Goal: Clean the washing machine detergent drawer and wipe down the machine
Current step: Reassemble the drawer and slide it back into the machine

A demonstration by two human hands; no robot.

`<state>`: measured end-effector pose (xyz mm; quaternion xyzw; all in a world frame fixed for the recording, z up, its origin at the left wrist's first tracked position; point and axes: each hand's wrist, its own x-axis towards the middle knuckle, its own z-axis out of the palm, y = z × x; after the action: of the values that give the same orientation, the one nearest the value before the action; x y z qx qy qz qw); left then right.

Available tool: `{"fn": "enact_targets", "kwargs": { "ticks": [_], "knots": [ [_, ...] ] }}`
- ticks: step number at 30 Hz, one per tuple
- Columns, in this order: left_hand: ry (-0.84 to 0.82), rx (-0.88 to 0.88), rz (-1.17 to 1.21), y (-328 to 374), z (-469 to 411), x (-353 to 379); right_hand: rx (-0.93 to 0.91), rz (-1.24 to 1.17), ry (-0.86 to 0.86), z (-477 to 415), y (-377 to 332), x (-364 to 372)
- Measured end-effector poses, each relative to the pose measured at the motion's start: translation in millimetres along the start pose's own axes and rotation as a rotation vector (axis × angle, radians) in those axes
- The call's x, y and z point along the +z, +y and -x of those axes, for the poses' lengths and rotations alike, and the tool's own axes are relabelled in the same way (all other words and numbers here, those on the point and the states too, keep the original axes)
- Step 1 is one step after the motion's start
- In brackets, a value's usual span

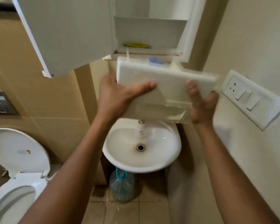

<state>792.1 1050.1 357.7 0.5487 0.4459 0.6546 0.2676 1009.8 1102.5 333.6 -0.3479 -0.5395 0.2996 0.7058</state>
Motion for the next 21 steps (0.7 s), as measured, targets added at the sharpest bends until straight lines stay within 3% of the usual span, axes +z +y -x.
{"fn": "enact_targets", "kwargs": {
  "ticks": [3,4,6,10,14,15,16,18,19,21],
  "knots": [
    [-0.038,-0.715,-0.048,-94.6,56.9,-1.3,0.687,0.408,-0.259,52.8,75.7,-13.2],
    [-0.066,-0.797,-0.029,-123.5,74.2,-5.3,0.823,0.469,-0.307,68.3,93.3,-22.2],
    [-0.084,-0.833,0.045,-152.4,89.0,-11.9,0.891,0.483,-0.288,84.6,110.3,-30.6],
    [-0.119,-0.769,0.081,-158.3,77.3,-19.6,0.889,0.45,-0.178,80.5,104.7,-24.9],
    [0.244,-0.778,0.549,-165.2,83.8,-26.2,0.906,0.239,0.071,70.1,92.0,-17.0],
    [0.267,-0.773,0.488,-169.2,97.4,-23.0,0.927,0.159,0.109,70.2,89.1,-14.1],
    [0.188,-0.72,0.29,-170.5,113.4,-14.6,0.942,0.083,0.134,71.0,86.9,-9.9],
    [-0.131,-0.484,-0.115,-165.7,142.7,12.3,0.96,-0.032,0.168,76.5,79.8,2.6],
    [-0.247,-0.383,-0.189,-161.0,150.1,27.3,0.976,-0.083,0.197,81.5,75.4,9.7],
    [-0.274,-0.251,-0.216,-154.3,150.5,53.3,1.028,-0.192,0.261,95.3,64.4,25.6]
  ]
}}
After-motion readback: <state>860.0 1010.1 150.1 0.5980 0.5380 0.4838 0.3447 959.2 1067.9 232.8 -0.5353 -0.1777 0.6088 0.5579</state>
